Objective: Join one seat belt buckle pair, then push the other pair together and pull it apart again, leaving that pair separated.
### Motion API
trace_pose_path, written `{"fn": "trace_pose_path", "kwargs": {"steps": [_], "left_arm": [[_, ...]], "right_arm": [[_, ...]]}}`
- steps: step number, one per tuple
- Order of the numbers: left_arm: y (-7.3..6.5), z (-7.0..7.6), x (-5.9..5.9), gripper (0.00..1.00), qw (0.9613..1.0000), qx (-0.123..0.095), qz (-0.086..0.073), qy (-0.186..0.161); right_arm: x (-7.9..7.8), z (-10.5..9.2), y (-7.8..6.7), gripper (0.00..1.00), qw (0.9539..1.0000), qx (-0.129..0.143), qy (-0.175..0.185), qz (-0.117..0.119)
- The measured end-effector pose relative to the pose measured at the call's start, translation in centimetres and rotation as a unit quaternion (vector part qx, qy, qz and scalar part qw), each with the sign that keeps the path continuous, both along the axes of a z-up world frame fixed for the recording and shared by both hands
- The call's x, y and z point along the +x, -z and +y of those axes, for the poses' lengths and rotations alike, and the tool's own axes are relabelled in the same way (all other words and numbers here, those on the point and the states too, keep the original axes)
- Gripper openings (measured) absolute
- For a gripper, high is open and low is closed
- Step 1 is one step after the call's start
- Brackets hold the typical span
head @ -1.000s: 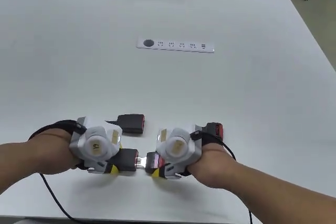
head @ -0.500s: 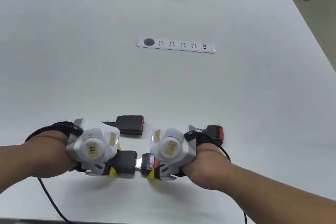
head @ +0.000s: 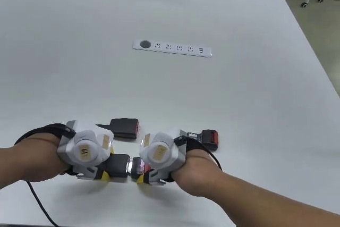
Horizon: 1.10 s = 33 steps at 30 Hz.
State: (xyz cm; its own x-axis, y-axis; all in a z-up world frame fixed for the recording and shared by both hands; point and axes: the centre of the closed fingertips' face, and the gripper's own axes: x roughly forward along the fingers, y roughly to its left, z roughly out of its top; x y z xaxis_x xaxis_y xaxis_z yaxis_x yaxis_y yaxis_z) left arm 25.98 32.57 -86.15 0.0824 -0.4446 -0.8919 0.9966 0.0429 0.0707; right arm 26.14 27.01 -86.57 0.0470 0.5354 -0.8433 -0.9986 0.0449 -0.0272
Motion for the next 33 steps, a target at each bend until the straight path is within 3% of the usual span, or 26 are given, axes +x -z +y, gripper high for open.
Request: {"fn": "trace_pose_path", "kwargs": {"steps": [9,33], "left_arm": [[-0.07,0.01,0.0,0.32,0.9999,-0.013,-0.005,-0.01],[-0.07,-0.07,0.02,0.33,0.9999,0.012,0.001,-0.002]], "right_arm": [[-0.19,0.01,-0.02,0.33,1.0,0.004,0.008,-0.001],[-0.33,0.0,0.0,0.34,1.0,-0.002,-0.008,0.006]]}}
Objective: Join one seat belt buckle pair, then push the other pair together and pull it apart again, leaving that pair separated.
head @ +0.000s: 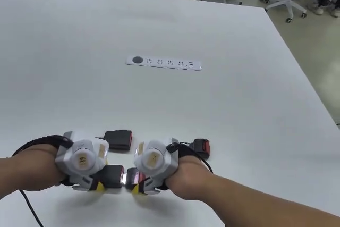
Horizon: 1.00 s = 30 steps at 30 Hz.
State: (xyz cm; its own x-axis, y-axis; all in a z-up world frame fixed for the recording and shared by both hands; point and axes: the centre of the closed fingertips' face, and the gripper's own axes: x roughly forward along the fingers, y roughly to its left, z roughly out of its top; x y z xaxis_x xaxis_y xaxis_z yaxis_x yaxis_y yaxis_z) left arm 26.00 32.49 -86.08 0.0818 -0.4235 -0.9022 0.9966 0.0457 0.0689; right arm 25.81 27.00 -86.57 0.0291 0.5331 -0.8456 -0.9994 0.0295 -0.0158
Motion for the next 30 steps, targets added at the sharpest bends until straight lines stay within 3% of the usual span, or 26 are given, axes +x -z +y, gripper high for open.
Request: {"fn": "trace_pose_path", "kwargs": {"steps": [14,21,30], "left_arm": [[0.09,0.09,-0.06,0.33,0.9999,0.008,0.005,0.007],[0.08,0.13,-0.07,0.33,1.0,0.0,0.006,0.003],[0.13,0.08,-0.06,0.33,0.9998,0.009,0.013,0.014]], "right_arm": [[-0.04,-0.15,0.06,0.34,0.9996,-0.018,-0.022,0.0],[0.14,-0.36,0.1,0.34,0.9991,-0.019,-0.037,0.001],[0.11,-0.53,0.09,0.34,0.9993,-0.02,-0.032,0.004]]}}
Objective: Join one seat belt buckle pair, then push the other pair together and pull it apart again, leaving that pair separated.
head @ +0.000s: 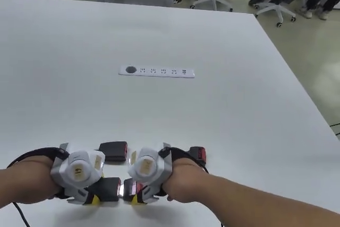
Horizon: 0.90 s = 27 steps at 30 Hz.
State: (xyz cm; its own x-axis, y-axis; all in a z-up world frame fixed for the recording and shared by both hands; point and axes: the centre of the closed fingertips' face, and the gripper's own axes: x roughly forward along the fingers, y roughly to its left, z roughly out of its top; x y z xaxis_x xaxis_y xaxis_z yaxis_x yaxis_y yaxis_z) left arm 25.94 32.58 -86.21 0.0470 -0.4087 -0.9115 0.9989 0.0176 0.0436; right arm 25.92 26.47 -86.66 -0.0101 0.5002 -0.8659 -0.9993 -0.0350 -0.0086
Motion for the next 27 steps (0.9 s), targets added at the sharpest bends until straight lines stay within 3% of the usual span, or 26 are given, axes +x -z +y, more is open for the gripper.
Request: {"fn": "trace_pose_path", "kwargs": {"steps": [27], "left_arm": [[0.02,0.06,0.01,0.33,0.9999,0.008,0.004,-0.007]], "right_arm": [[0.06,0.03,-0.02,0.34,1.0,0.0,0.002,-0.003]]}}
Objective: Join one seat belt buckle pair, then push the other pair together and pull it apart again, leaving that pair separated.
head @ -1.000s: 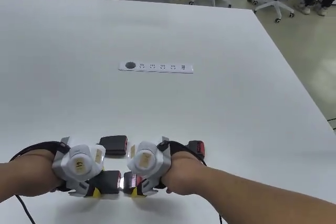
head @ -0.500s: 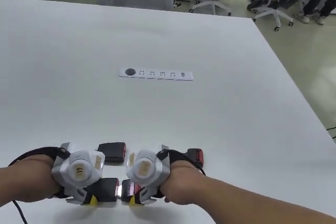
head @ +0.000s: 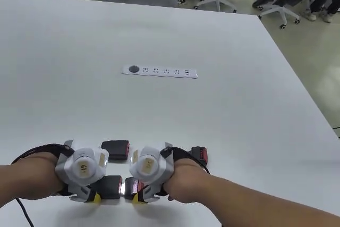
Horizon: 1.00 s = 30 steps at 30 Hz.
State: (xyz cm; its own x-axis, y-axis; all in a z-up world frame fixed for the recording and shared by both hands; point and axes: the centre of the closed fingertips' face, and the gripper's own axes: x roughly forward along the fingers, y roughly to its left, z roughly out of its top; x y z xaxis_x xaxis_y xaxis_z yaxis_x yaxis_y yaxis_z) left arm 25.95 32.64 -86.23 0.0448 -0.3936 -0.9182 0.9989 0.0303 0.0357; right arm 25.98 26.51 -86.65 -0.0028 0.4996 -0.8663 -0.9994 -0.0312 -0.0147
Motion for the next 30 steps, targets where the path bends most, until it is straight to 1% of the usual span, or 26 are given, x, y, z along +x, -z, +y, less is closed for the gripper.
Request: {"fn": "trace_pose_path", "kwargs": {"steps": [2,3,5,11,14,17,18,19,20,21,22,24,25,27,29,30], "left_arm": [[0.0,0.0,0.0,0.33,1.0,0.0,0.001,-0.002],[0.0,0.0,0.1,0.33,0.9999,0.01,0.002,-0.006],[0.0,-0.1,0.0,0.34,0.9996,0.028,0.0,-0.003],[0.0,0.0,0.1,0.34,0.9995,0.029,0.003,-0.009],[0.0,0.0,0.0,0.34,0.9993,0.036,-0.004,-0.013],[0.0,-0.1,0.0,0.35,0.9991,0.039,-0.01,-0.012],[-0.1,-0.2,-0.2,0.37,0.9992,0.036,-0.011,-0.009],[-0.2,-0.3,-0.4,0.4,0.9994,0.033,-0.008,-0.01],[-0.5,-0.4,-0.6,0.4,0.9995,0.028,-0.004,-0.016],[-0.7,-0.4,-0.5,0.4,0.9995,0.026,-0.007,-0.019],[-1.2,-0.6,-0.4,0.4,0.9996,0.017,-0.011,-0.021],[-2.1,-0.8,-0.4,0.4,0.9995,0.006,-0.013,-0.029],[-2.7,-0.8,-0.3,0.41,0.9993,0.001,-0.015,-0.034],[-3.6,-0.9,-0.1,0.42,0.9988,-0.011,-0.02,-0.042],[-4.5,-1.2,0.2,0.43,0.9984,-0.025,-0.021,-0.047],[-4.9,-1.2,0.4,0.44,0.9982,-0.028,-0.023,-0.049]], "right_arm": [[0.0,0.0,-0.1,0.34,1.0,0.0,0.001,0.0],[0.0,0.0,-0.1,0.34,1.0,0.0,0.004,0.002],[0.0,0.0,0.0,0.34,0.9999,-0.002,0.01,0.004],[0.1,0.0,0.1,0.35,0.9999,-0.002,0.012,0.001],[0.1,0.0,0.0,0.35,0.9998,-0.003,0.017,0.003],[0.0,-0.1,-0.1,0.36,0.9998,-0.005,0.017,-0.002],[-0.1,-0.1,-0.1,0.37,0.9999,-0.006,0.016,-0.003],[-0.1,-0.2,-0.1,0.37,0.9999,-0.007,0.015,-0.004],[-0.2,-0.4,-0.2,0.38,0.9998,-0.009,0.016,-0.005],[-0.2,-0.5,-0.3,0.39,0.9998,-0.009,0.017,-0.005],[-0.1,-0.7,-0.5,0.4,0.9997,-0.008,0.02,-0.006],[0.1,-0.8,-1.3,0.4,0.9994,0.006,0.034,-0.008],[0.3,-0.9,-2.0,0.41,0.999,0.015,0.041,-0.01],[0.5,-1.0,-2.8,0.41,0.9985,0.026,0.046,-0.013],[0.8,-1.4,-3.6,0.41,0.9981,0.034,0.048,-0.019],[1.1,-1.8,-3.9,0.41,0.9977,0.038,0.051,-0.025]]}}
